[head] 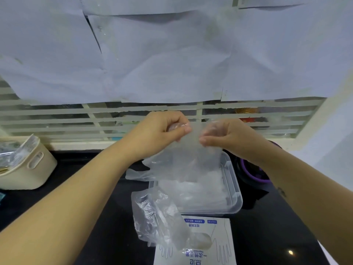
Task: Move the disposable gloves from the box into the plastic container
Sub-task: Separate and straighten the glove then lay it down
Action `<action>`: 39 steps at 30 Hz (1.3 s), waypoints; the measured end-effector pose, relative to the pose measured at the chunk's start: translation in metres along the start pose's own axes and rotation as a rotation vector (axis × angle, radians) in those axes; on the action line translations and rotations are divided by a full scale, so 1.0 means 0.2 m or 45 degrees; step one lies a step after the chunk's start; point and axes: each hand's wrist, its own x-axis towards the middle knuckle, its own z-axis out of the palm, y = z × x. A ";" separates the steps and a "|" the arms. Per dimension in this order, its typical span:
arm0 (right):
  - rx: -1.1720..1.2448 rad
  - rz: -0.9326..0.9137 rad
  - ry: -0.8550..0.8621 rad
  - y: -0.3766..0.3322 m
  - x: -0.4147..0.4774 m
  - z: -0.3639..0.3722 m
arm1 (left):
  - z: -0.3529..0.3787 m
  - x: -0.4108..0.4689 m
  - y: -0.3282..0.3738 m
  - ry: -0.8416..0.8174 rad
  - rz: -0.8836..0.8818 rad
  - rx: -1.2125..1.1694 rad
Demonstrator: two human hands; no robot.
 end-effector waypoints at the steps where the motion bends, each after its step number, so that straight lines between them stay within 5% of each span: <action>1: 0.012 -0.029 0.011 0.00 0.00 0.00 | -0.01 0.00 -0.01 0.012 0.005 0.021; 10: 0.911 0.181 -0.232 0.01 -0.05 -0.09 | -0.16 0.01 -0.26 0.519 -0.371 0.157; 13: 1.130 0.325 -0.238 0.01 -0.06 -0.07 | -0.11 -0.04 -0.18 0.778 -0.247 0.081; 15: 1.257 0.391 -0.217 0.01 -0.06 -0.06 | -0.05 -0.08 -0.09 0.638 0.008 0.108; 19: 1.468 0.442 -0.184 0.01 -0.03 0.01 | 0.14 -0.12 0.04 -0.077 0.200 0.328; 26: 1.638 0.489 -0.168 -0.01 -0.04 0.03 | 0.22 -0.06 -0.01 0.100 0.308 0.411; 29: 1.615 0.467 -0.090 -0.01 -0.04 0.01 | 0.21 -0.09 -0.03 0.236 0.550 0.523; 33: 1.636 0.449 0.062 0.02 -0.03 -0.05 | 0.26 -0.22 -0.13 0.000 0.844 0.675; 36: 1.560 0.482 0.111 0.04 0.00 -0.06 | 0.26 -0.33 -0.15 -0.447 0.470 0.669; 39: 1.561 0.517 0.035 0.05 0.00 -0.05 | 0.22 -0.32 -0.20 -0.451 -0.093 0.310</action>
